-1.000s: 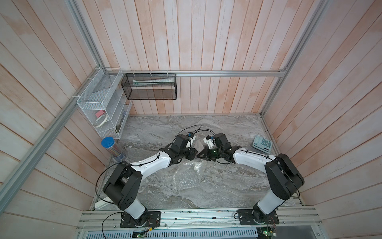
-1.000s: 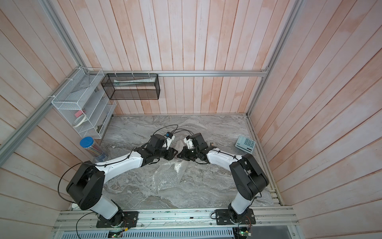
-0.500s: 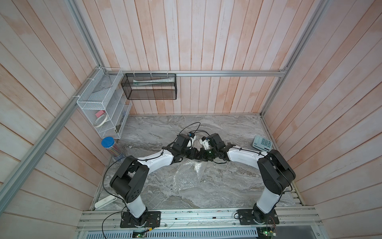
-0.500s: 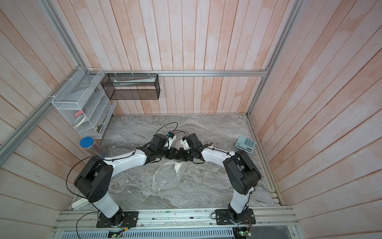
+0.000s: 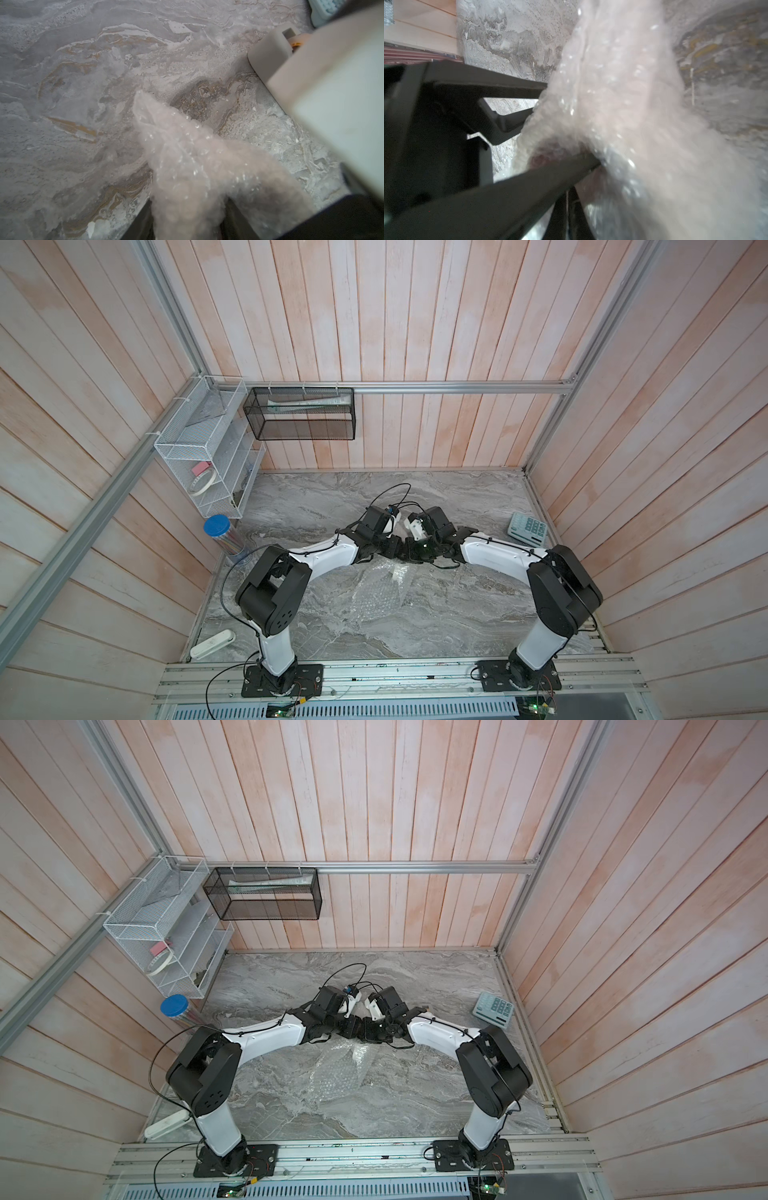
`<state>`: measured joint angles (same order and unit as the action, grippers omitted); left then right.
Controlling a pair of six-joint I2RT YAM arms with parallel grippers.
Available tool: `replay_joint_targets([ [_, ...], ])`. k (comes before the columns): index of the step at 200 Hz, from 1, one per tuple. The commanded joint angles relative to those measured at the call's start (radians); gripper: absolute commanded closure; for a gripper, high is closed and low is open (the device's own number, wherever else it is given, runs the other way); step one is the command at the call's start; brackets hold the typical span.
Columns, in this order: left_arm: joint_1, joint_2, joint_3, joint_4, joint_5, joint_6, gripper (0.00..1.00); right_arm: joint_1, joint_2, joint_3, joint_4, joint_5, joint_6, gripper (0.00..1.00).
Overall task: Wrap mugs in bubble wrap
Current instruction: Wrap the mug in bubble wrap.
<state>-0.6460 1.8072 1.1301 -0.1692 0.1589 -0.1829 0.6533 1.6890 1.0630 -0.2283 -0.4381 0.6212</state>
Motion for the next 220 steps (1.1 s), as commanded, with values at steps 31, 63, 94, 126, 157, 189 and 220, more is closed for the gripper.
replay_joint_targets([
  [31, -0.025, 0.027, -0.029, -0.052, -0.028, 0.032, 0.54, -0.005, -0.144, 0.014, -0.080, -0.064, -0.028, 0.73],
  [63, -0.029, 0.019, -0.037, -0.046, -0.030, 0.036, 0.54, -0.057, -0.196, 0.043, -0.175, 0.015, -0.089, 0.66],
  [94, -0.032, 0.018, -0.035, -0.040, -0.028, 0.037, 0.54, -0.104, -0.137, 0.110, -0.243, 0.138, -0.200, 0.51],
  [126, -0.035, 0.003, -0.038, -0.039, -0.027, 0.039, 0.54, -0.123, -0.039, 0.115, -0.215, 0.154, -0.268, 0.46],
  [157, -0.035, -0.011, -0.043, -0.033, -0.020, 0.041, 0.54, -0.105, 0.007, 0.089, -0.144, 0.127, -0.280, 0.47],
  [189, -0.035, -0.033, -0.051, -0.014, -0.010, 0.033, 0.49, -0.092, 0.060, 0.077, -0.109, 0.138, -0.282, 0.48],
  [220, -0.035, -0.069, -0.048, -0.013, -0.014, 0.032, 0.39, -0.065, 0.145, 0.114, -0.142, 0.188, -0.310, 0.50],
])
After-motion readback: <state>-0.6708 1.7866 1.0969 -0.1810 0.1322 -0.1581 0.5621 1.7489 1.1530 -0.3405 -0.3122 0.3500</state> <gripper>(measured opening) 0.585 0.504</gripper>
